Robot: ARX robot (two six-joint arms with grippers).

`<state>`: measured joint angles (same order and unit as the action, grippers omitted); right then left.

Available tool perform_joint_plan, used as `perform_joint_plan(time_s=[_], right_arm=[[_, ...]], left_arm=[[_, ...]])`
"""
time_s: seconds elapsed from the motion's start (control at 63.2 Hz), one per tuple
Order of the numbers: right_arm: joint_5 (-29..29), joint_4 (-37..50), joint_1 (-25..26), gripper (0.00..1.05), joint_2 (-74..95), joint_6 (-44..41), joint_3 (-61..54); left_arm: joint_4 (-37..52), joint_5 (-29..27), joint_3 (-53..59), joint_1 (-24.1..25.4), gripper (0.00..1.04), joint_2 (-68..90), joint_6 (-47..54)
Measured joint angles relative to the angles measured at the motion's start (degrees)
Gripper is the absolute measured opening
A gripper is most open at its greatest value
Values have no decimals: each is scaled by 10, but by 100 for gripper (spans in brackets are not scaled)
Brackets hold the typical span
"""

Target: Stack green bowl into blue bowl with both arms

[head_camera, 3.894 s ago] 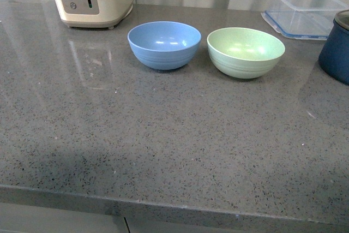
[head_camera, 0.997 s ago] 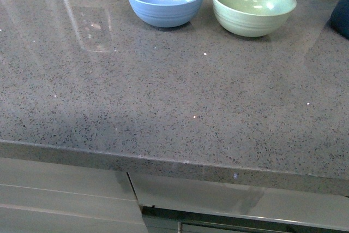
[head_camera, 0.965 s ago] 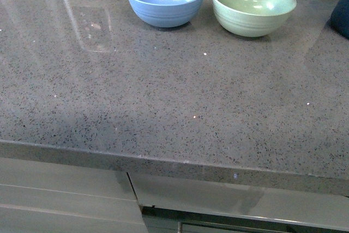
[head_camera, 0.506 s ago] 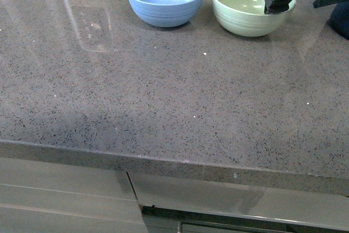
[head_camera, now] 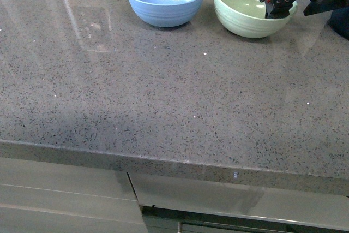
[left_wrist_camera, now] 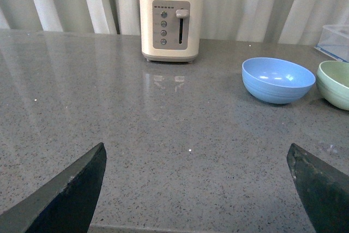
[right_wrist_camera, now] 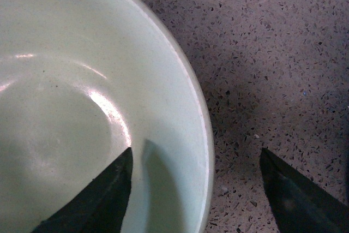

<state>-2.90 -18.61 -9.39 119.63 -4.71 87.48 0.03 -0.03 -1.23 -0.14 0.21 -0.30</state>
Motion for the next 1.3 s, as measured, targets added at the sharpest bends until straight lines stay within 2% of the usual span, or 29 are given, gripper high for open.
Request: perform_joint_plan(time_s=[0.253, 0.443, 0.95, 1.298], right_arm=[[-5, 4, -6, 21, -1, 13, -7], [-4, 9, -6, 2, -21, 39, -9], [-14, -4, 5, 2, -45, 45, -28], [-9, -47, 8, 2, -45, 23, 59]], left_arm=[[0, 0, 0, 0, 98, 0, 0], [0, 0, 0, 0, 98, 0, 0], [0, 0, 0, 0, 98, 0, 0], [0, 0, 0, 0, 98, 0, 0]])
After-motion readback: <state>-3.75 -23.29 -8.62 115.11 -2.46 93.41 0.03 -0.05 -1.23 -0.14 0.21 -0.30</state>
